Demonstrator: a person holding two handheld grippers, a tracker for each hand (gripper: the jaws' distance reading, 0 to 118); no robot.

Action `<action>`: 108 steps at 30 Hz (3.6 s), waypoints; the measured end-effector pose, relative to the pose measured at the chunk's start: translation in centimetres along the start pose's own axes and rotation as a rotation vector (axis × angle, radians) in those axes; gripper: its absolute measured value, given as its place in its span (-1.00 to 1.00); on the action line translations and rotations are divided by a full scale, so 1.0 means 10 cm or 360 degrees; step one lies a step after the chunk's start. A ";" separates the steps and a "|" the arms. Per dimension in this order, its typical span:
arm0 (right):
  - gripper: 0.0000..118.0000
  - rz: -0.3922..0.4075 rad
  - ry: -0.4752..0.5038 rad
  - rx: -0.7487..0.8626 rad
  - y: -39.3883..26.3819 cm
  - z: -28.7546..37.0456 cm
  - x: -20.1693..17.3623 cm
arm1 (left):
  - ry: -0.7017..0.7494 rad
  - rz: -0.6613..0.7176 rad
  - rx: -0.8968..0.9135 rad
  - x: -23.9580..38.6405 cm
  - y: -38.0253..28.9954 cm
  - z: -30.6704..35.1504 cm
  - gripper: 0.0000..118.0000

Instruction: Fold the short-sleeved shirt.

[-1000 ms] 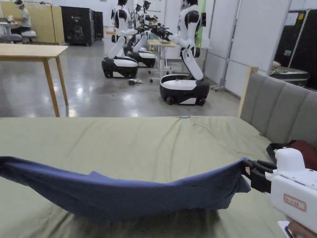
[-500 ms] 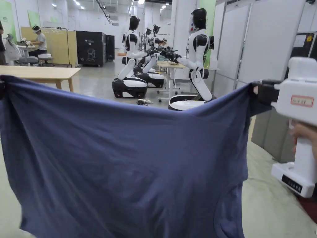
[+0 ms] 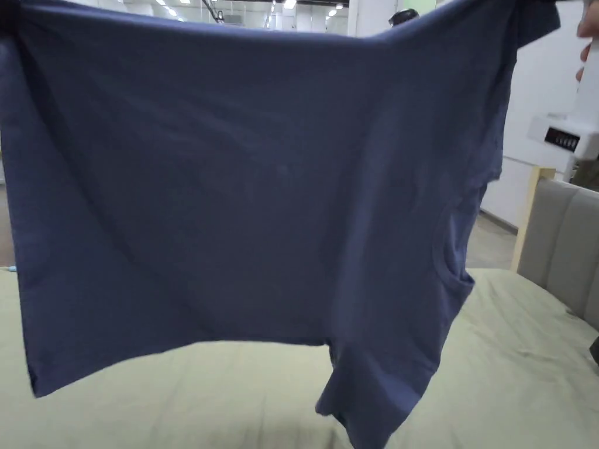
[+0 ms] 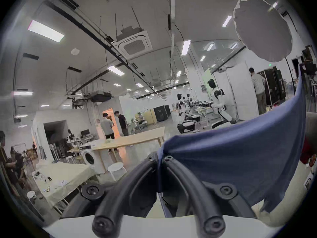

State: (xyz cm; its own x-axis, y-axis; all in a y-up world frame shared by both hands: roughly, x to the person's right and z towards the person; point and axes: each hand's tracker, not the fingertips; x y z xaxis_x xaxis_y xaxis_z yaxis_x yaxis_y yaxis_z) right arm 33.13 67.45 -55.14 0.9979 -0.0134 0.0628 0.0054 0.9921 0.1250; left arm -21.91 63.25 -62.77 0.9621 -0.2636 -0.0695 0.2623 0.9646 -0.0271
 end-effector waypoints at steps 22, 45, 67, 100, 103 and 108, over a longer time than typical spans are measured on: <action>-0.98 -0.0086 -0.0032 -0.0081 -1.20 -0.33 0.11 | -0.0050 0.0149 -0.0174 0.45 -1.41 -0.69 -1.00; -0.98 0.0233 0.0209 -0.1195 -4.78 3.49 0.14 | -0.0412 0.0014 -0.0989 1.01 -4.71 2.79 -1.00; 0.63 -0.0022 -0.0020 -0.0310 -4.50 4.68 -0.82 | -0.0186 0.0321 -0.0138 1.34 -4.29 4.53 0.69; -1.00 -0.0166 -0.0053 -0.0488 -4.43 4.30 -0.58 | -0.0539 -0.0285 -0.1220 0.98 -5.02 2.56 -0.96; -1.00 -0.0328 0.0015 -0.0671 -4.37 4.12 -0.36 | -0.0549 -0.0212 -0.1218 0.94 -4.92 2.56 -0.96; 0.76 -0.0104 -0.0139 -0.1140 -4.52 3.75 0.17 | -0.0564 -0.0189 -0.1182 0.89 -4.79 2.61 -0.96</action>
State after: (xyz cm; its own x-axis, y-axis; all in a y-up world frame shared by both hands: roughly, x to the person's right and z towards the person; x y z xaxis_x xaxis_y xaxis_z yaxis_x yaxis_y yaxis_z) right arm 32.18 17.96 -23.56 0.9856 -0.0554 0.1601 0.1352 0.8265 -0.5464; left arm -23.94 14.86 -36.09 0.9300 -0.2253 0.2903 0.3659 0.6416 -0.6742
